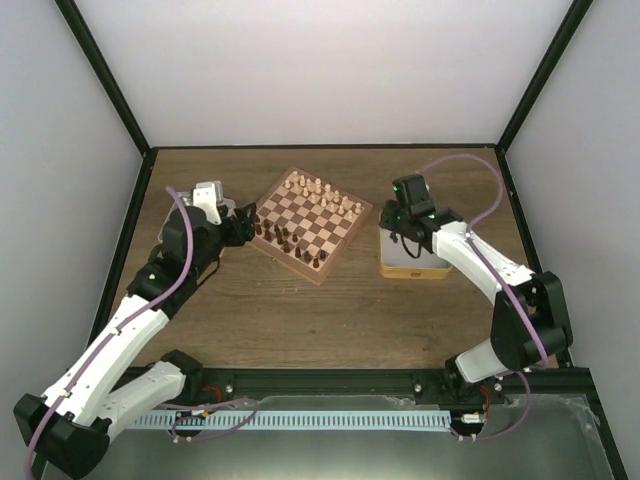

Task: Set up the chess pieces on the board
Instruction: Pick up the chess piece from the storage box.

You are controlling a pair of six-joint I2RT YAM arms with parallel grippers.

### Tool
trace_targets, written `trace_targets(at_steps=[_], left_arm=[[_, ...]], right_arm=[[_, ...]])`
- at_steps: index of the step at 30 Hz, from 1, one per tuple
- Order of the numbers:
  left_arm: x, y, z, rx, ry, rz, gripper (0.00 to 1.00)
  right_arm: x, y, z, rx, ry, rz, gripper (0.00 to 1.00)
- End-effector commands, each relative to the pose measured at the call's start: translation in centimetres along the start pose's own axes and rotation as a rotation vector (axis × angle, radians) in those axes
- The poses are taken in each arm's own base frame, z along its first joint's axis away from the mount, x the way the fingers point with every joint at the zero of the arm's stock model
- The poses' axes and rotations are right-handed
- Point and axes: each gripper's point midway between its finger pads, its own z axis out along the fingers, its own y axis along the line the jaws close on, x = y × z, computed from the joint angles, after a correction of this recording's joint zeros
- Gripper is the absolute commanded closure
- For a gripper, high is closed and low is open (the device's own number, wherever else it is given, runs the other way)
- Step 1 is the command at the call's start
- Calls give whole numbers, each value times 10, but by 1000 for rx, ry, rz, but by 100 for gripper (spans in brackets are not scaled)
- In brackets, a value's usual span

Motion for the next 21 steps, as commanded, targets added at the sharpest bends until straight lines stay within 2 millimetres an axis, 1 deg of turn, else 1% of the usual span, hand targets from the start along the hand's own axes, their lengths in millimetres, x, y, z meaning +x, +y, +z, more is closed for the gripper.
trace_targets(at_steps=[1,4,7,9,17,21], left_arm=[[-3,-13,3,69,-11,8,25],[-2,-16,6,83,3,7,25],[-2,-18,8,89,9,7,25],[-3,-19,8,94,9,6,25],[-4,-19,6,92,9,12,25],[-3,-18,6,90,9,14,25]], right_arm=[[24,-61,17,136,72,51,63],[39,-79,30,146,130,38,65],[50,-85,46,158,189,3,64],[54,-86,57,164,215,-23,63],[49,-90,87,204,233,-92,62],[55,-91,100,199,261,-123,63]])
